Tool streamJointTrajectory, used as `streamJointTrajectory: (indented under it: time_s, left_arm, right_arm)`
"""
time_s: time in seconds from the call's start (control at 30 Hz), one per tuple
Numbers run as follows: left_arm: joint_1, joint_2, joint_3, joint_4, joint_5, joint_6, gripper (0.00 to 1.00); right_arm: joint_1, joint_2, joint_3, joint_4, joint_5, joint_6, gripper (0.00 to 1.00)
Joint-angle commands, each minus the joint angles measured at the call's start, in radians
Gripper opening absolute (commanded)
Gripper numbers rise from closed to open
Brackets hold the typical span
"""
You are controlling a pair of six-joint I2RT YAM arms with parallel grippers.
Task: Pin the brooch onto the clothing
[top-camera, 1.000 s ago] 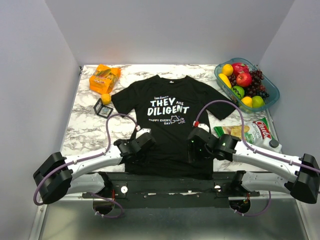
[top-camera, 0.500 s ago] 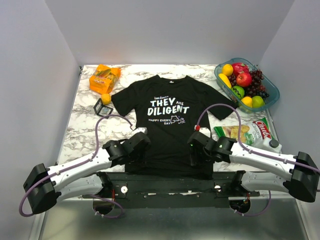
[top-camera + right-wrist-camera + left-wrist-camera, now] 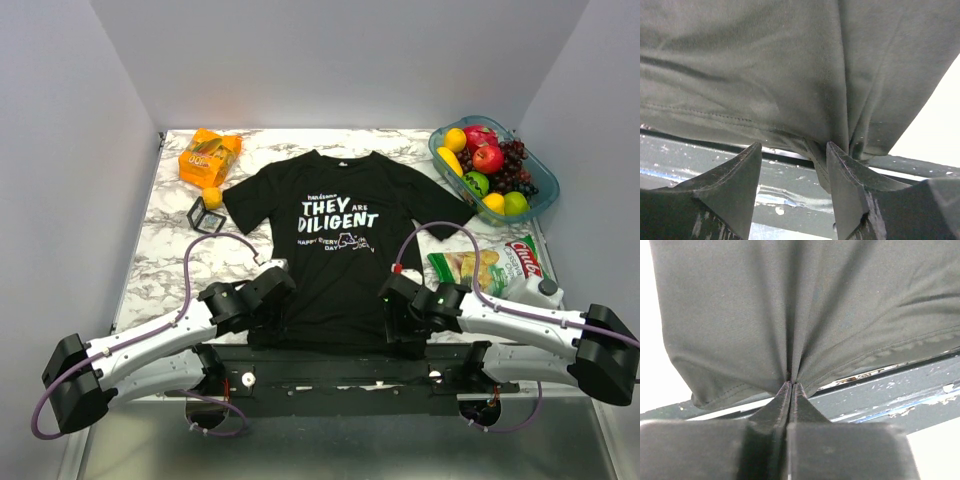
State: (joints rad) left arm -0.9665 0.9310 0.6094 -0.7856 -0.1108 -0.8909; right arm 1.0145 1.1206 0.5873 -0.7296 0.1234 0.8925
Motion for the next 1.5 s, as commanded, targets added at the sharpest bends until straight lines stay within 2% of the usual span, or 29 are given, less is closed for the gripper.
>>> streamJointTrajectory:
  time_s: [0.0,0.1,0.2,0.3,0.33,0.5,0.63,0.93,1.13,1.3,1.4,1.47]
  left_arm:
    - [-0.005,-0.014,0.026,-0.023,-0.010,0.000,0.48]
    - [0.008,-0.017,0.090,-0.050,-0.061,0.033,0.89]
    - [0.052,-0.001,0.171,-0.078,-0.078,0.104,0.99]
    - [0.182,0.025,0.222,-0.061,-0.031,0.212,0.99]
    - [0.266,0.034,0.231,-0.040,0.014,0.240,0.99]
    - [0.423,0.127,0.344,-0.017,0.028,0.400,0.99]
    - [0.537,0.207,0.429,0.014,0.036,0.521,0.99]
    - [0.759,0.411,0.611,0.082,-0.018,0.675,0.99]
    - [0.802,0.569,0.756,0.124,-0.032,0.714,0.99]
    - [0.805,0.750,0.865,0.072,-0.177,0.774,0.93]
    - [0.825,0.805,0.869,0.088,-0.190,0.796,0.83]
    - [0.839,0.833,0.869,0.106,-0.190,0.806,0.80]
  right_arm:
    - [0.002,-0.022,-0.011,0.026,-0.068,-0.003,0.61]
    - [0.007,-0.047,0.019,-0.005,-0.048,-0.013,0.63]
    - [0.007,-0.090,0.066,-0.066,0.002,-0.017,0.75]
    - [0.006,-0.116,0.115,-0.083,0.039,-0.038,0.79]
    - [0.004,-0.116,0.126,-0.085,0.047,-0.049,0.79]
    - [-0.028,-0.096,0.166,-0.051,0.062,-0.098,0.85]
    - [-0.150,-0.093,0.170,0.007,0.002,-0.191,0.85]
    - [-0.442,-0.142,0.174,0.039,-0.109,-0.378,0.86]
    - [-0.644,-0.116,0.206,0.052,-0.195,-0.495,0.86]
    - [-0.686,-0.093,0.252,0.065,-0.220,-0.521,0.86]
    - [-0.691,-0.084,0.267,0.065,-0.241,-0.523,0.85]
    - [-0.692,-0.085,0.267,0.064,-0.260,-0.521,0.85]
